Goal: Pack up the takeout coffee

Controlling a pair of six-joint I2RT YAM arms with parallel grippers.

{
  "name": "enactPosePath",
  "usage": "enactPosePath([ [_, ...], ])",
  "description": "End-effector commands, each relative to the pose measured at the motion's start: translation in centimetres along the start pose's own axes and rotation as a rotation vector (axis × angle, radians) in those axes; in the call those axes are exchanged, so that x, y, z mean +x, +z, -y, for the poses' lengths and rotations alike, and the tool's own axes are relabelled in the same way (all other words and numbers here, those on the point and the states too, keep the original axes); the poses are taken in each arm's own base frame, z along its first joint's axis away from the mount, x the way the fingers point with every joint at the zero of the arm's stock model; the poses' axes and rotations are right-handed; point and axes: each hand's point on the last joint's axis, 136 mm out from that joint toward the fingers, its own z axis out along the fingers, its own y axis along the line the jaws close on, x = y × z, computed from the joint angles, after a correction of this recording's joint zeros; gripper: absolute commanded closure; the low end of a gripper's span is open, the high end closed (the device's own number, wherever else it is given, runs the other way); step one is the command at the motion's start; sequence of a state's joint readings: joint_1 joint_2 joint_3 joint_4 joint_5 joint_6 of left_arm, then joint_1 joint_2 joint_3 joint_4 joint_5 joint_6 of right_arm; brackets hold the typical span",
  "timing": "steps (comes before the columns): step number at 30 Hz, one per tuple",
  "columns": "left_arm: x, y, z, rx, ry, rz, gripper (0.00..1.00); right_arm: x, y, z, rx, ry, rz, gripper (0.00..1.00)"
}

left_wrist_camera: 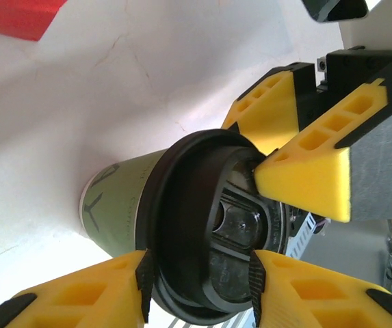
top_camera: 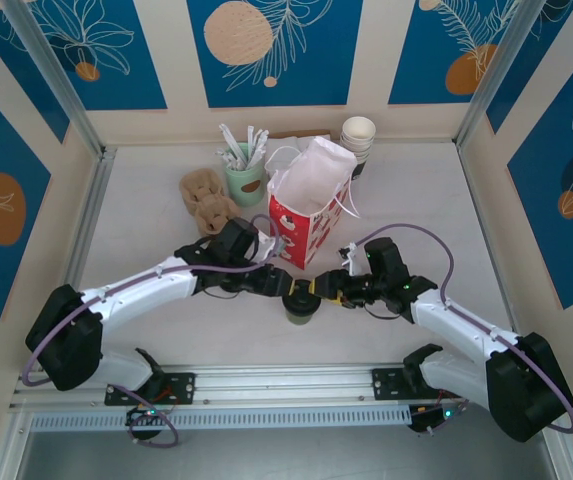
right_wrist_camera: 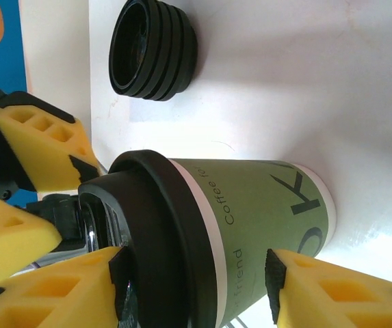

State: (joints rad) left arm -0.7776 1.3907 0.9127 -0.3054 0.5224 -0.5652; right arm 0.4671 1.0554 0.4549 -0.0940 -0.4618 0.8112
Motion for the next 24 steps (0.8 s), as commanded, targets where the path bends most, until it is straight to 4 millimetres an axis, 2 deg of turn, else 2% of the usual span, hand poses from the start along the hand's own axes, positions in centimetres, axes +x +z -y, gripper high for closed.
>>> enactPosePath([
  [1, -0.4, -0.2, 0.6, -0.01, 0.03, -0.009, 0.57, -0.1, -0.4, -0.1, 0.032, 0.013, -0.003, 0.4],
  [9, -1.3, -1.5, 1.7, -0.013, 0.075, 0.019, 0.55, -0.7, -0.9, -1.5, 0.013, -0.009, 0.006, 0.31],
  [18, -2.4, -3.3, 1.9, -0.074, 0.113, 0.076, 0.52, -0.8, -1.6, -3.0, 0.005, -0.059, 0.007, 0.29],
  [24, -3.5, -5.1, 1.6, -0.114, 0.126, 0.148, 0.44, 0.0, -1.3, -2.7, 0.051, -0.094, -0.006, 0.29],
])
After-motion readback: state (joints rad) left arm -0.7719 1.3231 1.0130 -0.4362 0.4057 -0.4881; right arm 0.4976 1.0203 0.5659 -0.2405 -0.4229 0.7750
